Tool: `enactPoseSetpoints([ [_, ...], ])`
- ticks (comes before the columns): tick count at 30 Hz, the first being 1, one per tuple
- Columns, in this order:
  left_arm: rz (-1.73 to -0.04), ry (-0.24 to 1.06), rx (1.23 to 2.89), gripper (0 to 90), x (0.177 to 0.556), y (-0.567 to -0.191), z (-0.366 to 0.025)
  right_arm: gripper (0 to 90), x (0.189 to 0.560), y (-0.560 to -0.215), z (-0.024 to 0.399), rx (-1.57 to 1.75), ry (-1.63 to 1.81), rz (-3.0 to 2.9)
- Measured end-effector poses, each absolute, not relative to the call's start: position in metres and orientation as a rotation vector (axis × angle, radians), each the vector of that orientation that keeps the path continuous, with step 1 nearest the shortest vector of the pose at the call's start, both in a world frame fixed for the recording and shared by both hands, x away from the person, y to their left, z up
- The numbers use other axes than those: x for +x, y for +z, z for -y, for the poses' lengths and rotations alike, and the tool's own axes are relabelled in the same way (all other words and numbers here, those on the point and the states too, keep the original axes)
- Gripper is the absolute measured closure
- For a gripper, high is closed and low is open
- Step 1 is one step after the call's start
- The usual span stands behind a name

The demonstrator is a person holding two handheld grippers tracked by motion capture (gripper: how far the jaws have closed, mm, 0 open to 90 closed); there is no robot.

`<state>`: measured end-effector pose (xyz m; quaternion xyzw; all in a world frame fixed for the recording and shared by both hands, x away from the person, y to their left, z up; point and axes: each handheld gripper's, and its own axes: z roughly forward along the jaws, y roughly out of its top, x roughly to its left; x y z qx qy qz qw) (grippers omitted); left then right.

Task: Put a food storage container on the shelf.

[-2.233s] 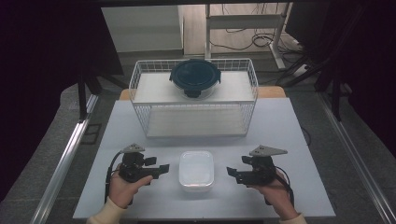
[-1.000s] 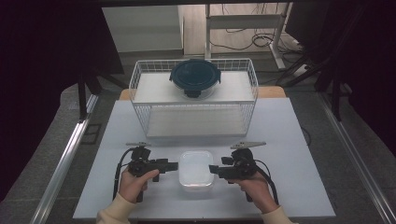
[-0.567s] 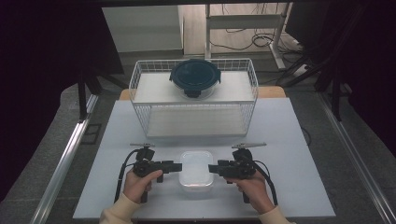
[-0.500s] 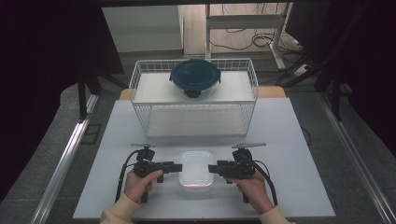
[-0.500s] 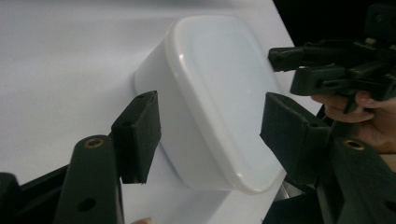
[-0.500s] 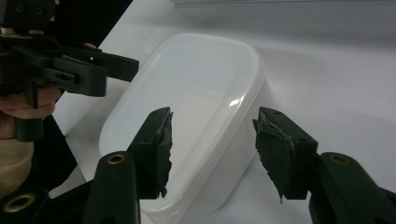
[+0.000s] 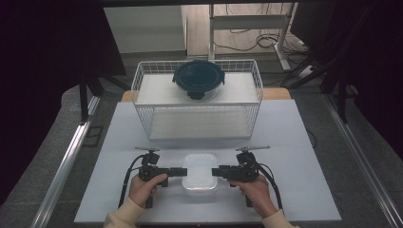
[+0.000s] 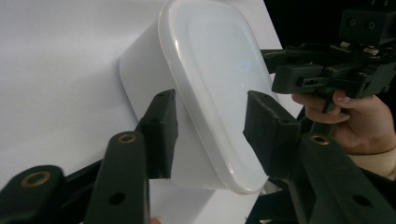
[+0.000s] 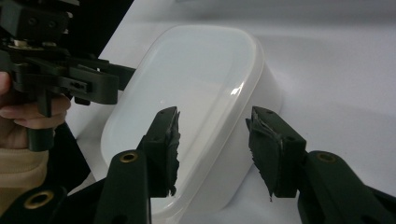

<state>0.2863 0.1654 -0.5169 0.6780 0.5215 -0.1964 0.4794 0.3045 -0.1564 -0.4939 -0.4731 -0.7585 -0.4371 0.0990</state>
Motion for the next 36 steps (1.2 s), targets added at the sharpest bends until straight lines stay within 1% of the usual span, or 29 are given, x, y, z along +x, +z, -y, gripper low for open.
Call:
enactPoseSetpoints([
  [2,-1.279,-0.495,1.644,57.8,0.286,-0.519,-0.164,55.8,0.305,-0.495,0.156,-1.401,-1.284,2.237],
  [5,-1.291,-0.479,1.638,66.6,0.286,-0.518,-0.165,60.4,0.305,-0.496,0.156,-1.408,-1.277,2.221],
  [13,-1.277,-0.474,1.626,72.9,0.28,-0.513,-0.165,70.1,0.304,-0.491,0.164,-1.435,-1.294,2.141],
  [26,-1.248,-0.454,1.632,79.6,0.275,-0.505,-0.168,76.7,0.299,-0.484,0.168,-1.405,-1.324,2.141],
  [36,-1.23,-0.426,1.664,80.7,0.273,-0.5,-0.168,78.9,0.299,-0.483,0.169,-1.392,-1.332,2.141],
])
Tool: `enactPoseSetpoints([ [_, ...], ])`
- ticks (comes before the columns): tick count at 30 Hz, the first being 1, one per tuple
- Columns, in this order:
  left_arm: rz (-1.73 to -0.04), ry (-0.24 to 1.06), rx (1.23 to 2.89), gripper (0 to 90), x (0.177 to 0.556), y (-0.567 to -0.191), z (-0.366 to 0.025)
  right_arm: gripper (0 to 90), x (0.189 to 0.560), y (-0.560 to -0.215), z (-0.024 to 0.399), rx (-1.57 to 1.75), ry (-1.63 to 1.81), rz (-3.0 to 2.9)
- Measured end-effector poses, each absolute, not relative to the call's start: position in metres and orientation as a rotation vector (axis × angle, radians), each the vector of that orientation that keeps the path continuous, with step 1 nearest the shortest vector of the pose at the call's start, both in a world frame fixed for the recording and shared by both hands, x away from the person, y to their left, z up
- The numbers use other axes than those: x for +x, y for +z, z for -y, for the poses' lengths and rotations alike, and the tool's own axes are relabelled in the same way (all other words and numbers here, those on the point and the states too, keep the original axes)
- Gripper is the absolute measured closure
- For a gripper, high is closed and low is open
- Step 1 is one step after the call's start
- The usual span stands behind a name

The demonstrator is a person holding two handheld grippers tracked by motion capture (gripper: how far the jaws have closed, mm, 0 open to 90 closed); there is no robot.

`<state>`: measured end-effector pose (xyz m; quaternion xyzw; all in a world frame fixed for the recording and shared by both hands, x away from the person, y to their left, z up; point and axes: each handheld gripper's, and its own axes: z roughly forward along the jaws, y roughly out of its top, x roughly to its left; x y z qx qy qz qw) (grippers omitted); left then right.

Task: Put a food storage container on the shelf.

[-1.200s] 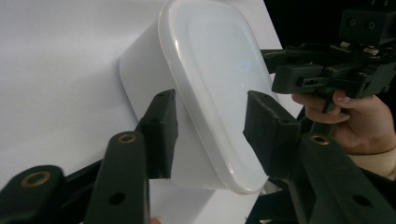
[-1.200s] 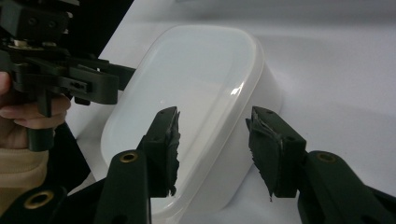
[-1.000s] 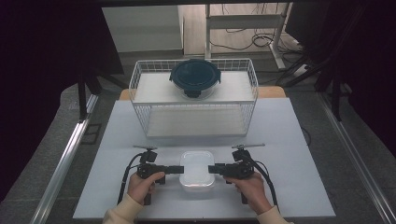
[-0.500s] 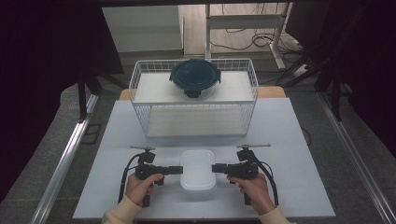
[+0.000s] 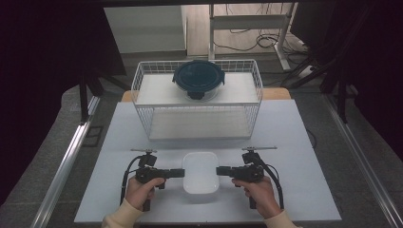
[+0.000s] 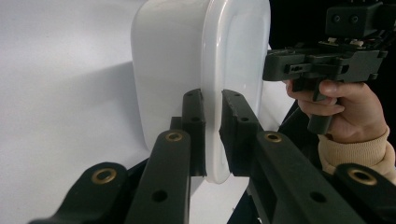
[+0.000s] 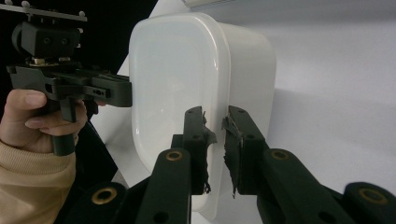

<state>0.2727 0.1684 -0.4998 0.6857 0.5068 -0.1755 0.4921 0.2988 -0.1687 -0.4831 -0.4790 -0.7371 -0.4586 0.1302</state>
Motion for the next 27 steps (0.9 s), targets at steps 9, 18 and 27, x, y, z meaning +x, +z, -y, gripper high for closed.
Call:
enactPoseSetpoints([
  [9,-1.21,-0.405,1.667,80.8,0.269,-0.492,-0.169,78.9,0.297,-0.479,0.168,-1.37,-1.356,2.155],
  [18,-1.171,-0.369,1.662,80.9,0.264,-0.478,-0.174,79.2,0.292,-0.466,0.168,-1.345,-1.405,2.15],
  [27,-1.153,-0.317,1.674,80.4,0.259,-0.466,-0.175,79.6,0.286,-0.45,0.165,-1.291,-1.457,2.191],
])
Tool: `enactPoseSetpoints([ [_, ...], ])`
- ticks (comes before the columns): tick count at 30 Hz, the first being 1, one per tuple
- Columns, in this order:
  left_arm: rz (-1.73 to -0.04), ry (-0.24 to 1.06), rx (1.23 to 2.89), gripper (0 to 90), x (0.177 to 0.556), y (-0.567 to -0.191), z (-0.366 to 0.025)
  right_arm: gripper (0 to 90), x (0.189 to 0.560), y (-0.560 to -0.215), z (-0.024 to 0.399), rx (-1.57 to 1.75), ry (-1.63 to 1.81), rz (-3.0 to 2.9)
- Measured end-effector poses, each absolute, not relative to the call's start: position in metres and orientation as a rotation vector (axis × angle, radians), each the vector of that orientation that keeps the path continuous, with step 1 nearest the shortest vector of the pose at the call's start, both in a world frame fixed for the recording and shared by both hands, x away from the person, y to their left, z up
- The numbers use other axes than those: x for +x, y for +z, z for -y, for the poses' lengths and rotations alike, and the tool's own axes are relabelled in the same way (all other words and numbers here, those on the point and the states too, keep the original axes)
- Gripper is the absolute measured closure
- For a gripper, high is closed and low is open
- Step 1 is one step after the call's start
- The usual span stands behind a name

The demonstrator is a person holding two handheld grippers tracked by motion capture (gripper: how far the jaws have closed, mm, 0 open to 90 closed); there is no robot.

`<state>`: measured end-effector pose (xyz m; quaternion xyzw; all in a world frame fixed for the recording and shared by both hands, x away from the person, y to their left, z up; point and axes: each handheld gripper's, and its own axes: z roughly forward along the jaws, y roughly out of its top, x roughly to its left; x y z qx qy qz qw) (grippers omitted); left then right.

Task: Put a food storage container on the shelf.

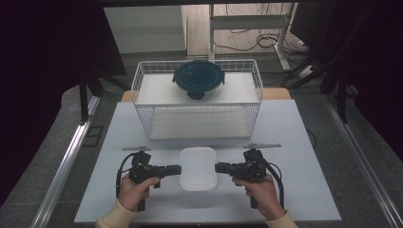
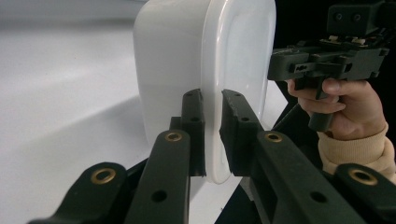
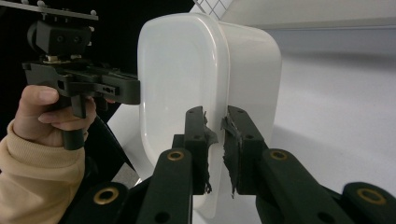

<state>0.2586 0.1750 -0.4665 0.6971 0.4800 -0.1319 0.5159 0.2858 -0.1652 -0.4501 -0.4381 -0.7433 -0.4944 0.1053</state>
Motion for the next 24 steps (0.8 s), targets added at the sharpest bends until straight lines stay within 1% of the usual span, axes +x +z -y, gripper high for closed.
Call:
enactPoseSetpoints([
  [19,-1.115,-0.27,1.677,80.4,0.254,-0.449,-0.182,79.6,0.282,-0.432,0.159,-1.241,-1.513,2.239],
  [24,-1.101,-0.254,1.678,80.4,0.256,-0.439,-0.184,79.7,0.284,-0.421,0.156,-1.222,-1.537,2.26],
])
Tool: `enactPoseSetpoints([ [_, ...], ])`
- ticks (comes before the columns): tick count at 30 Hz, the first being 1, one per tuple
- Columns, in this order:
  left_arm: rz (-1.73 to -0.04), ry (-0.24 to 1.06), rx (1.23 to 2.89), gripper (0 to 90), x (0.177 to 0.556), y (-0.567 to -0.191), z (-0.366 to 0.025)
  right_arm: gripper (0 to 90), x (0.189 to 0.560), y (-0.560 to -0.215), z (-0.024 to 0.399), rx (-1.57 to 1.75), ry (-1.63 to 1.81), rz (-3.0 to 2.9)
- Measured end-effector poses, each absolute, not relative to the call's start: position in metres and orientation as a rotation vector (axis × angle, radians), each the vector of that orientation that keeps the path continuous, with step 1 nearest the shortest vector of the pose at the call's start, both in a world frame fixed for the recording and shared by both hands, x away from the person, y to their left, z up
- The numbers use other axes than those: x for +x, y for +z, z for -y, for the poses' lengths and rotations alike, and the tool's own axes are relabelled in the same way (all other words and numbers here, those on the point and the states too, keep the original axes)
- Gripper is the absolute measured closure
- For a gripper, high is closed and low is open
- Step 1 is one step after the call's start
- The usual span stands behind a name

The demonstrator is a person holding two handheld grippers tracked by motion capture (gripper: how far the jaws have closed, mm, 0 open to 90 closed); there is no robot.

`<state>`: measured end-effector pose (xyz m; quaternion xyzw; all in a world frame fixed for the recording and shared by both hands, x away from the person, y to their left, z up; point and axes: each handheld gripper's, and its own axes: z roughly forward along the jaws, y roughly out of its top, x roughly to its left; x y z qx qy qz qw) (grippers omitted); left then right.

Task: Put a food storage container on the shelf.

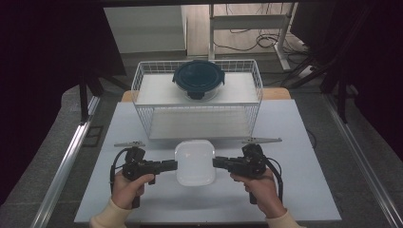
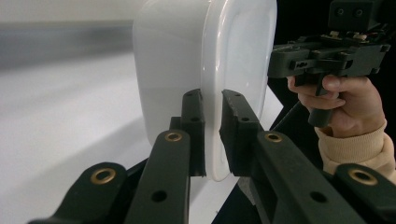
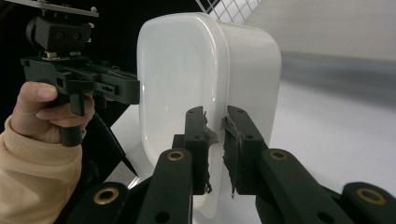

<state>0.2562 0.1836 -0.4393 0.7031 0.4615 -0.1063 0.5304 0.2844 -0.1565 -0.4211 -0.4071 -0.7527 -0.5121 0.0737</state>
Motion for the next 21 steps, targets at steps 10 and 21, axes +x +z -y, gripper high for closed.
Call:
enactPoseSetpoints([
  [10,-1.058,-0.221,1.692,80.5,0.266,-0.408,-0.184,79.7,0.292,-0.393,0.156,-1.194,-1.576,2.299],
  [21,-1.038,-0.169,1.682,80.3,0.284,-0.372,-0.187,79.7,0.308,-0.357,0.153,-1.173,-1.634,2.32],
])
